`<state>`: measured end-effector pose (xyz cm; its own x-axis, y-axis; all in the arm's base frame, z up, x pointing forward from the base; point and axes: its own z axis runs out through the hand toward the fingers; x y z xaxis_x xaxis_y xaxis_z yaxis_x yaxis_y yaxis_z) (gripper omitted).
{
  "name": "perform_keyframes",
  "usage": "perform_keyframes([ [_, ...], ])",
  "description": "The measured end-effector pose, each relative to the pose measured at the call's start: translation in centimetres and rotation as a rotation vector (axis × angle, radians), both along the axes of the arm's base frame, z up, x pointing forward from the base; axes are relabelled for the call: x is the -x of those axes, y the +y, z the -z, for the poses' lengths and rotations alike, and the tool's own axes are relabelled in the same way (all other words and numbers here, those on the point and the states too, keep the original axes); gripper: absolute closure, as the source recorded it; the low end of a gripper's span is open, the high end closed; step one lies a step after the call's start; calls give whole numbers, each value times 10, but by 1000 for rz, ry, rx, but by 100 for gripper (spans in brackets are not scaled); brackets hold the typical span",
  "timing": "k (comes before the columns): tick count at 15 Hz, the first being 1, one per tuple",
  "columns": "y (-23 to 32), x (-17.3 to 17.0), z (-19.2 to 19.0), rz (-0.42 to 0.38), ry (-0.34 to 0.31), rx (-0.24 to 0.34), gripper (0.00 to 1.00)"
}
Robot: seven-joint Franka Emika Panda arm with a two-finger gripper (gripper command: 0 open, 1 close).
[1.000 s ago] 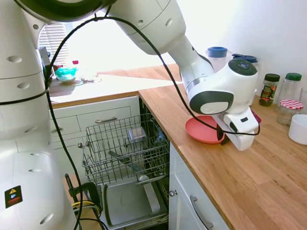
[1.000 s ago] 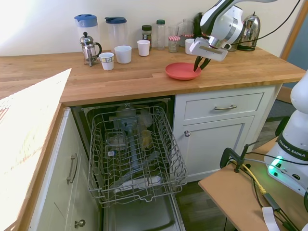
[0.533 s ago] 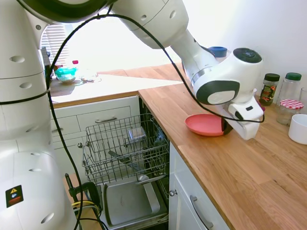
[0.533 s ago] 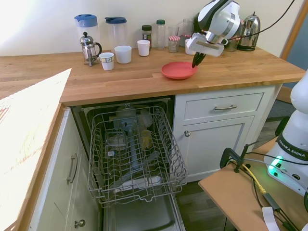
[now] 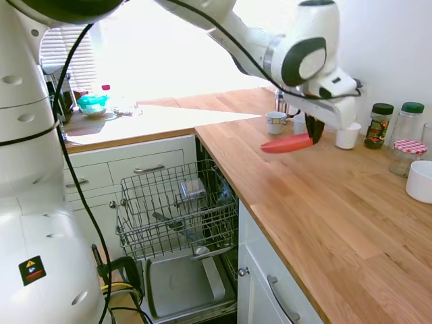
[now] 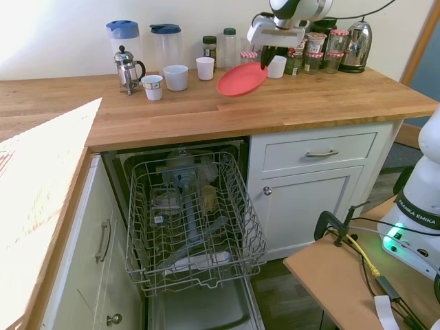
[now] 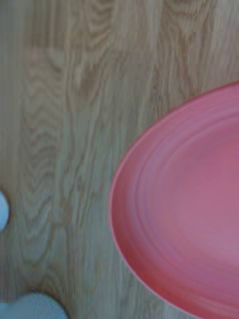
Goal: Put the plate in the dishwasher
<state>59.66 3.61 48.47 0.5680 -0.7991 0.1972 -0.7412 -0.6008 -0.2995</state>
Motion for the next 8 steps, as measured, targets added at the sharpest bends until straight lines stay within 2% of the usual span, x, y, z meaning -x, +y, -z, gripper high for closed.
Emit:
perform_keyframes([
  [2,50,2,-30,-63,-2,116,100],
  [4,127,16,-44,-144,-6,245,100],
  [6,224,52,-30,-236,-7,363,100],
  [8,312,100,0,-342,-13,478,100],
])
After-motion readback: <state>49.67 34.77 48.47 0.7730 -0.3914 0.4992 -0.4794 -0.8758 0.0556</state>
